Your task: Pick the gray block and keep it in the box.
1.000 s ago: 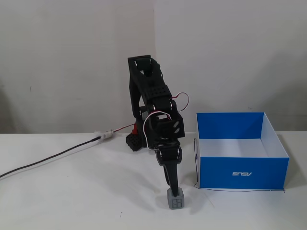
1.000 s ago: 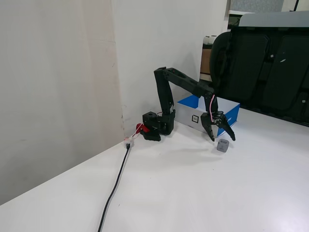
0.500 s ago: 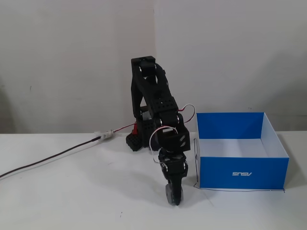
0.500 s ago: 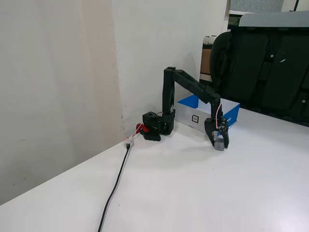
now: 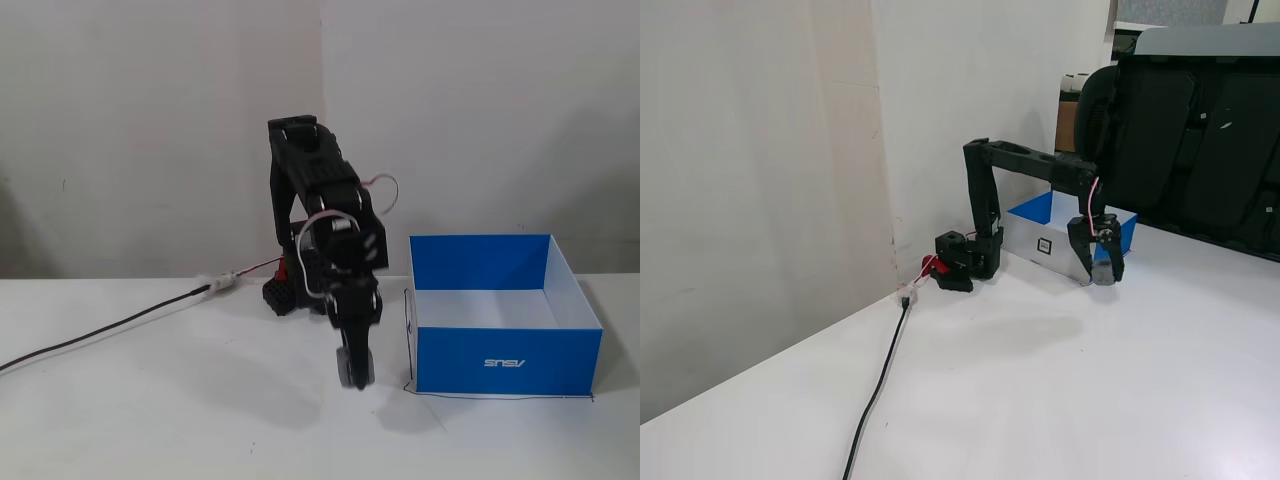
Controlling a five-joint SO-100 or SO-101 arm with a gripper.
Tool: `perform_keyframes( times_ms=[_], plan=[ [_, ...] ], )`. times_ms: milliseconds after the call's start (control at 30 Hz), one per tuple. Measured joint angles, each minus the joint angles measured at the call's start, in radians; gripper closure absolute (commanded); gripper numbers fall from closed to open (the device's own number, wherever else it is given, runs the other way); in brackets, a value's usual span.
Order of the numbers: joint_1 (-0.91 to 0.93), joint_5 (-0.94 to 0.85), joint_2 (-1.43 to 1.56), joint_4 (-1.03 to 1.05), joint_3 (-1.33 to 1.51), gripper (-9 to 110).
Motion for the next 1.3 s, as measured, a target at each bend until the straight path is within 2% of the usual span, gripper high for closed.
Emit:
perform_keyframes(
  times_ms=[167, 367, 633, 767, 900, 933, 967, 1033, 1167, 1300],
  plan=[
    [-0.091, 0.0, 0.224, 0.072, -0.028, 101],
    [-0.345, 0.0, 0.446, 0.109, -0.028, 101],
    [-0.749, 0.0, 0.572, 0.106, -0.003, 101],
    [-0.873, -0.025, 0.563, 0.048, -0.003, 101],
    [-0.917, -0.029, 0.365, 0.008, -0.02, 100],
    [-0.919, -0.029, 0.341, -0.002, -0.021, 86],
    [-0.917, -0.025, 0.334, -0.011, -0.021, 77],
    [-0.917, -0.02, 0.334, -0.028, -0.025, 75],
    [-0.873, -0.02, 0.334, -0.028, -0.025, 77],
    [-0.758, -0.021, 0.397, 0.011, -0.074, 90]
  ],
)
